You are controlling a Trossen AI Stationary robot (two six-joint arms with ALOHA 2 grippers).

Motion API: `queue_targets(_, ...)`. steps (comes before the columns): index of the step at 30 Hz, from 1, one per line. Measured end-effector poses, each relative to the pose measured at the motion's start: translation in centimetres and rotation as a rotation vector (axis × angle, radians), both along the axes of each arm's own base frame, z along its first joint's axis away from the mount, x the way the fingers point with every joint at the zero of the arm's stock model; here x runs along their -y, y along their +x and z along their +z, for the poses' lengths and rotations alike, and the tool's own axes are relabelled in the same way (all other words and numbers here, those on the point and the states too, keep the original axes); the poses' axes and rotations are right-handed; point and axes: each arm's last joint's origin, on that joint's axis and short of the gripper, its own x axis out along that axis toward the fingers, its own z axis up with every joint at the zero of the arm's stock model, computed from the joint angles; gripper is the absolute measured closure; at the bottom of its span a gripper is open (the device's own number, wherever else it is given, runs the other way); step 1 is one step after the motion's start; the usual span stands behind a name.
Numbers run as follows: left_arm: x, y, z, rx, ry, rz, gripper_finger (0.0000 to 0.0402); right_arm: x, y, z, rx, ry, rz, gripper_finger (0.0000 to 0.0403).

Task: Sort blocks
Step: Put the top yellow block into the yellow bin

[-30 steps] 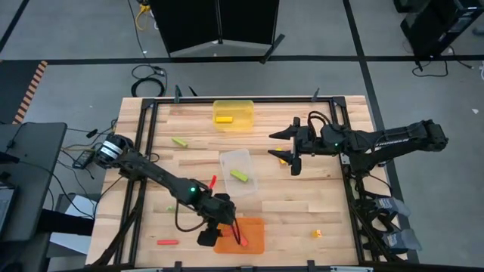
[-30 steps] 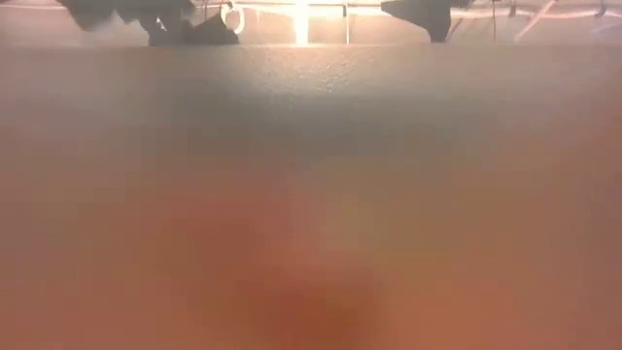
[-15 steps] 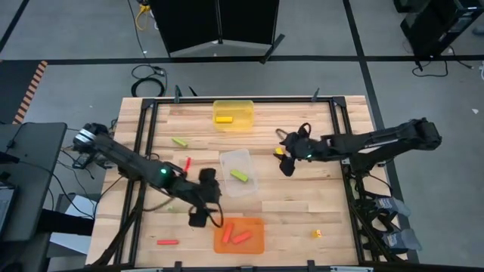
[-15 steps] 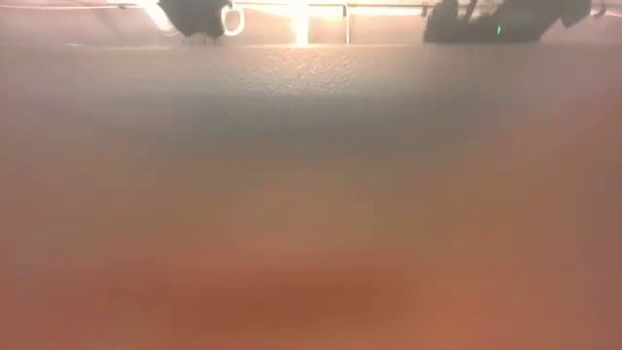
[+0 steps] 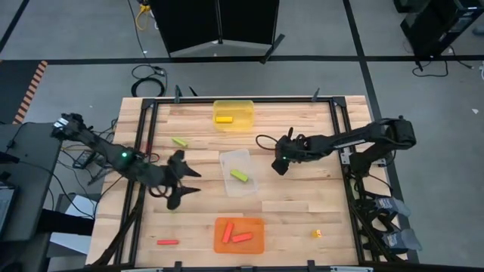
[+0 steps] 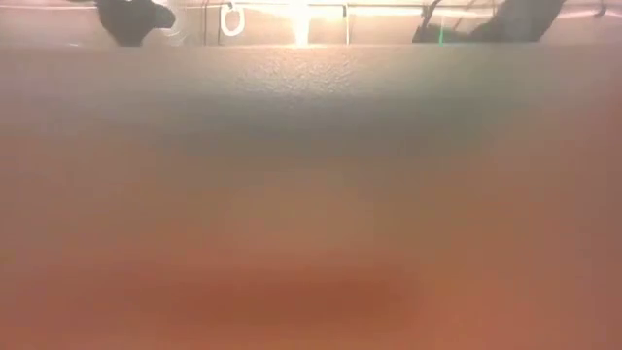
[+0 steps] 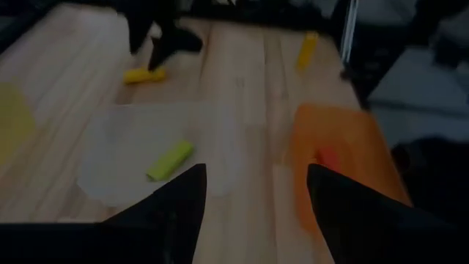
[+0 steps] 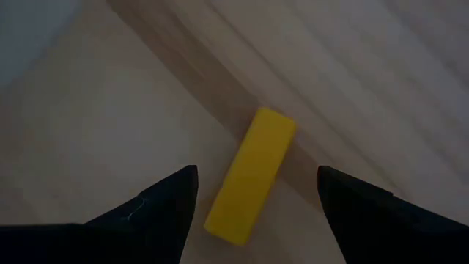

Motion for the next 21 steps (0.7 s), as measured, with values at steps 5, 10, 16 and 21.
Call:
queue_targets(5,-1.0,-1.8,-1.0,0.075,-0.053,0.061,0.0158,1.0,0.4,-1.8,-0.060,0.034,-0.022,0.0112)
queue_targets(10,-1.4,-2.3,-1.7,0.114,-0.053,0.094,0.0159,1.8,0.8,-3.1,-0.089,0.073,-0.027,0.0117)
queue_targets(16,-1.4,-2.2,-1.8,0.116,-0.039,0.113,0.0159,1.9,1.0,-3.7,-0.099,0.101,-0.013,0.0170)
queue_targets(21,-1.4,-2.2,-1.8,0.116,-0.042,0.115,0.0159,1.9,1.0,-3.3,-0.074,0.106,-0.002,0.0269)
